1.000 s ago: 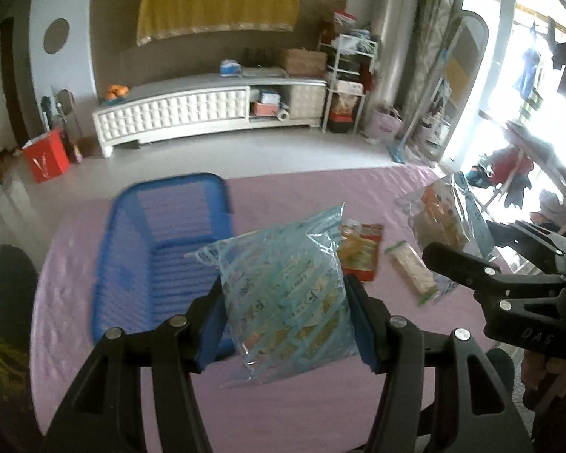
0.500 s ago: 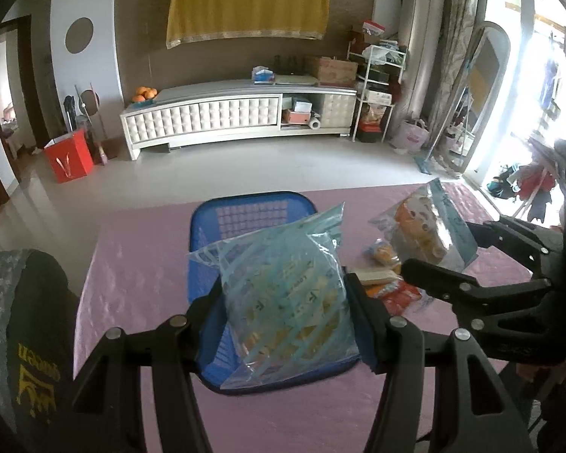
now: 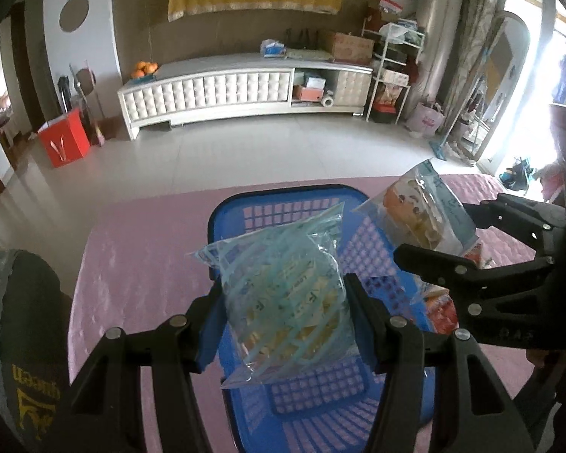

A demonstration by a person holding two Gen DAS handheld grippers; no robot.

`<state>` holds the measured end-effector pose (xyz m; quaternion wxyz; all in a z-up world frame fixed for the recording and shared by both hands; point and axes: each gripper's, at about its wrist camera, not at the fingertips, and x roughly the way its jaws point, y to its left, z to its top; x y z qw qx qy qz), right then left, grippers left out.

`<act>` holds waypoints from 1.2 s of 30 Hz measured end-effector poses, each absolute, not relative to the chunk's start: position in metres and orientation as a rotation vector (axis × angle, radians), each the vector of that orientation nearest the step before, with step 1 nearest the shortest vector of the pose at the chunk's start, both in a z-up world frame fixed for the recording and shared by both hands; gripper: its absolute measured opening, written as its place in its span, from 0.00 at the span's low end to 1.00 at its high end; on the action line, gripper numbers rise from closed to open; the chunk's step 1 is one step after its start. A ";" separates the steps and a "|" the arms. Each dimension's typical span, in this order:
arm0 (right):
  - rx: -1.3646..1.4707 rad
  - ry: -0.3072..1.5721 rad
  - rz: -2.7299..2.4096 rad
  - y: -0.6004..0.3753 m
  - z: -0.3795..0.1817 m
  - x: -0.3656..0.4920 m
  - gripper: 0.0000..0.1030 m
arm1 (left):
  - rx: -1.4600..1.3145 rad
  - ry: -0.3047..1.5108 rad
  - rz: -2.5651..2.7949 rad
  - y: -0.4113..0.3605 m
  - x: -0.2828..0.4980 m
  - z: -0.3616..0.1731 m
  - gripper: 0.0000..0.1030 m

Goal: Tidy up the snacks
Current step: 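Carry both bags over the blue basket and open both grippers to drop them, then withdraw both grippers from the basket back toward the snack pile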

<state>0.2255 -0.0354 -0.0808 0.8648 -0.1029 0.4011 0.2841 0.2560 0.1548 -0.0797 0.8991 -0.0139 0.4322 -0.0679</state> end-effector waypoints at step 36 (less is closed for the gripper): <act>-0.207 0.842 0.530 -0.064 -0.049 0.220 0.89 | -0.011 0.865 -0.113 0.146 0.236 -0.048 0.70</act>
